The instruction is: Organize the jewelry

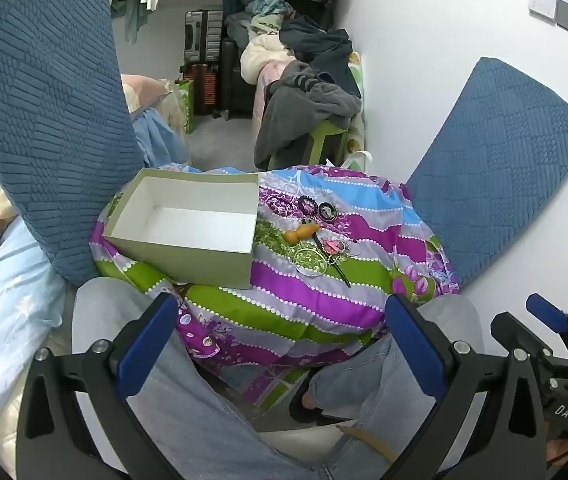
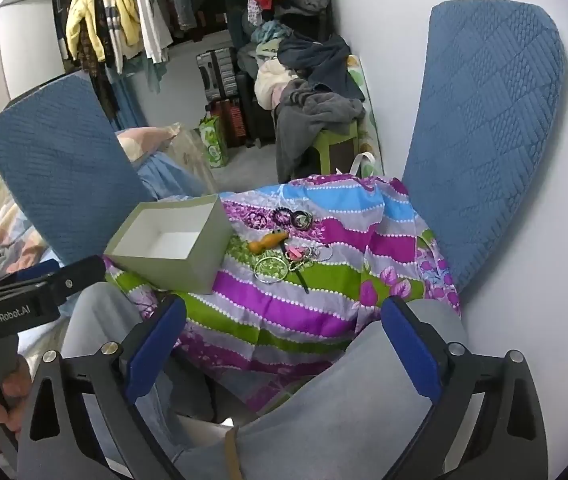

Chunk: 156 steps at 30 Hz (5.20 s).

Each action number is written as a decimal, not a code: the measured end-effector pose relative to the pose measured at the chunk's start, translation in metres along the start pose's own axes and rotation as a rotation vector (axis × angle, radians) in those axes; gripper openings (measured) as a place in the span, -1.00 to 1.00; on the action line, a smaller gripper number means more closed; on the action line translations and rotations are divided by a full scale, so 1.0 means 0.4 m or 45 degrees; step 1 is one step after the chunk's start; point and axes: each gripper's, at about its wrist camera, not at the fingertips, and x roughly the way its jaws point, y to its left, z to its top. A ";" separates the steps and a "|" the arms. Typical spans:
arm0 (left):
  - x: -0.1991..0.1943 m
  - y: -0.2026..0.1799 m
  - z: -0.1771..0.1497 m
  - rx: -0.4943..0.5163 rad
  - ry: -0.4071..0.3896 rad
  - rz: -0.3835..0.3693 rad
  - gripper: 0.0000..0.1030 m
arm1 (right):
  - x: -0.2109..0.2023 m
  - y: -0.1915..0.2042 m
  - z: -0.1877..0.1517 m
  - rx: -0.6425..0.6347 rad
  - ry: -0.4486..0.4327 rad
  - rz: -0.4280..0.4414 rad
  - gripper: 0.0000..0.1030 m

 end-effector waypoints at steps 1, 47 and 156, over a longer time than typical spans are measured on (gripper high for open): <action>0.000 -0.001 0.000 0.002 0.002 -0.001 0.99 | 0.000 -0.001 0.001 0.000 0.000 -0.003 0.85; 0.035 -0.005 0.012 0.054 -0.034 0.019 0.99 | 0.040 -0.031 -0.011 0.039 -0.049 -0.049 0.74; 0.817 -0.096 0.127 0.153 0.463 -0.137 -0.37 | 0.804 -0.198 0.048 -0.024 0.308 0.252 -0.53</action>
